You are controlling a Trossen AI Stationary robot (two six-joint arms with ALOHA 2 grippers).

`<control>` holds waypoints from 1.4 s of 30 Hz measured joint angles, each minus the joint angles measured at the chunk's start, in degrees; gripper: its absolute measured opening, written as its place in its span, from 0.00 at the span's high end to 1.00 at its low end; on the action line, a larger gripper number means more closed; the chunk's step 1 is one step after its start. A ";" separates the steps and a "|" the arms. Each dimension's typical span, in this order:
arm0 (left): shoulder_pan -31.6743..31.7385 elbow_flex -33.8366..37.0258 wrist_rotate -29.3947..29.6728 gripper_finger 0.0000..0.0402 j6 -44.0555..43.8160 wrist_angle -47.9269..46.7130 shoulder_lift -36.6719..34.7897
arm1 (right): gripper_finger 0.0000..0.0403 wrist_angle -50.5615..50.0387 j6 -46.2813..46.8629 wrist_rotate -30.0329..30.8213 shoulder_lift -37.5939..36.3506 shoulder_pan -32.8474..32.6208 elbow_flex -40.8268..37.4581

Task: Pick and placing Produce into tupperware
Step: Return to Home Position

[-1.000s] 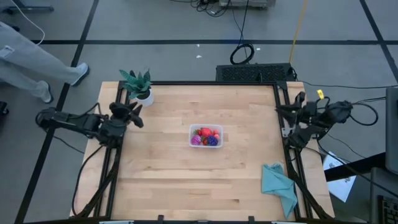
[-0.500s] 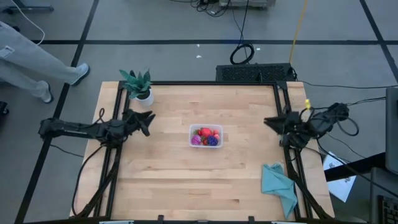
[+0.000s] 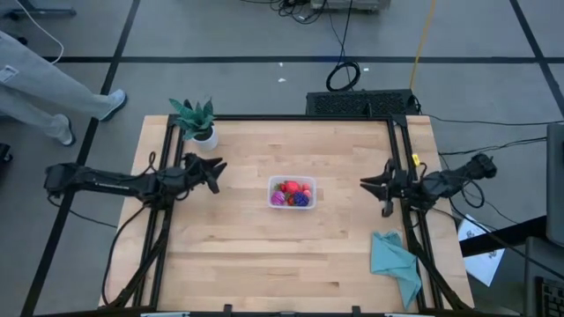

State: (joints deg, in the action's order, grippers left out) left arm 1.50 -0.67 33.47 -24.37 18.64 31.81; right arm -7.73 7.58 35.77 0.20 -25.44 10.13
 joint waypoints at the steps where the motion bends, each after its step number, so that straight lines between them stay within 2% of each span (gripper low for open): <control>1: 1.10 -0.02 -0.49 0.64 0.67 1.42 1.22 | 0.87 -0.47 -0.54 -0.06 0.01 1.27 0.00; 4: 5.55 -0.02 -2.88 0.64 1.35 4.45 4.02 | 0.87 -1.54 -0.96 -1.92 -0.01 5.02 0.00; 12: 19.74 -0.09 -17.26 0.64 4.42 10.32 4.42 | 0.87 -3.74 -2.83 -6.15 0.01 14.19 0.71; 16: 23.18 -2.20 -21.49 0.64 4.33 2.24 2.14 | 0.87 -5.96 -2.24 -6.40 0.01 17.03 2.61; 20: 22.85 -7.36 -21.42 0.64 4.65 -11.09 -0.13 | 0.87 -5.67 -3.56 -9.23 0.01 18.04 4.80; 23: 20.66 -12.00 -17.94 0.64 4.86 -18.25 -2.09 | 0.87 -5.61 -4.21 -9.21 -0.02 18.10 5.46; 26: 16.10 -13.70 -14.87 0.64 5.06 -20.25 -4.39 | 0.87 -5.95 -4.13 -9.23 0.01 18.10 5.20; 28: 11.83 -13.06 -11.47 0.64 4.73 -20.49 -6.57 | 0.87 -6.00 -4.37 -9.23 0.01 18.10 5.03; 33: 0.24 -9.68 2.19 0.64 4.28 -20.83 -13.69 | 0.87 -5.76 -5.28 -9.01 -0.04 18.10 5.03; 38: -7.45 -7.31 12.38 0.64 4.29 -22.60 -19.76 | 0.87 -3.33 -6.06 -9.03 -0.05 18.10 5.03; 42: -9.31 -6.65 13.24 0.64 3.70 -25.97 -21.90 | 0.87 -2.85 -5.66 -9.08 -0.06 18.13 5.03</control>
State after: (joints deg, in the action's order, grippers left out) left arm -7.81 -7.31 46.70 -20.67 -7.33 9.90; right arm -10.59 1.92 26.70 0.14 -7.31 15.16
